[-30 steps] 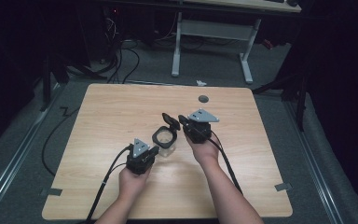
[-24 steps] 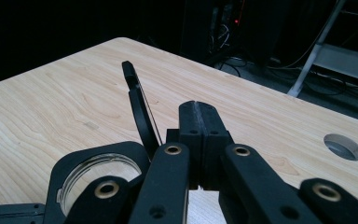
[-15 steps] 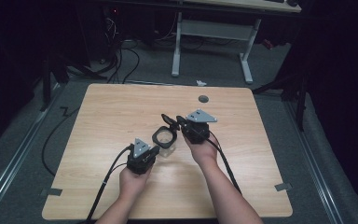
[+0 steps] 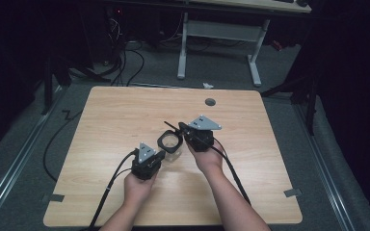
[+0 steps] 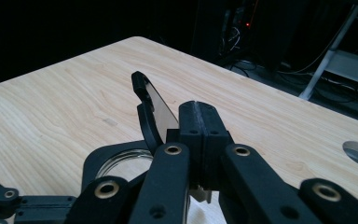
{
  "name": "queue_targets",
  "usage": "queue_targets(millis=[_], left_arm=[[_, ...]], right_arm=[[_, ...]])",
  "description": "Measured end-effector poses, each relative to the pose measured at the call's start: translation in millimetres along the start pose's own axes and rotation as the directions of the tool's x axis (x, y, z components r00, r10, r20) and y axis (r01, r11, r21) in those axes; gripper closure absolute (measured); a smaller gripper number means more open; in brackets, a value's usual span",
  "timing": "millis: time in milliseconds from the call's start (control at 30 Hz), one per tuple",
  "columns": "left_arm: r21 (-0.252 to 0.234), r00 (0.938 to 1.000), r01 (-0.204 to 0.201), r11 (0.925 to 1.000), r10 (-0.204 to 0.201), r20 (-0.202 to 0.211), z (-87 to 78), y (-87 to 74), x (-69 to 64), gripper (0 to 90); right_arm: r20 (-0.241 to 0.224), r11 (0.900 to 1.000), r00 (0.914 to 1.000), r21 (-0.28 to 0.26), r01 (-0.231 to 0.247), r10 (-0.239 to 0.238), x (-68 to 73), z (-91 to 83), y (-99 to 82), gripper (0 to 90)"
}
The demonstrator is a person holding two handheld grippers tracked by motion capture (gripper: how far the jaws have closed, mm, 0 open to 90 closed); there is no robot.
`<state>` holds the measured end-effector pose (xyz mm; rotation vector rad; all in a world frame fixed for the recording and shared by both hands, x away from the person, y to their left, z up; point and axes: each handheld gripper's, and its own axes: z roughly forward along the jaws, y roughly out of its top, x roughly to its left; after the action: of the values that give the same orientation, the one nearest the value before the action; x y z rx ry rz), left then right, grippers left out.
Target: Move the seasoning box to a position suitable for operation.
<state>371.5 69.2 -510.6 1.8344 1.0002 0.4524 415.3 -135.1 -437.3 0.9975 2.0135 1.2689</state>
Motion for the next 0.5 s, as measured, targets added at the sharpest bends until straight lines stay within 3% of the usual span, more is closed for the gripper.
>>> queue_targets(millis=[500], left_arm=[[-0.004,1.0000,0.004,1.0000,-0.004,0.003,0.2,-0.4,-0.8,88.5]], right_arm=[[-0.038,0.9971,0.9991,0.073,0.021,-0.018,20.5,10.1,-31.5,90.0]])
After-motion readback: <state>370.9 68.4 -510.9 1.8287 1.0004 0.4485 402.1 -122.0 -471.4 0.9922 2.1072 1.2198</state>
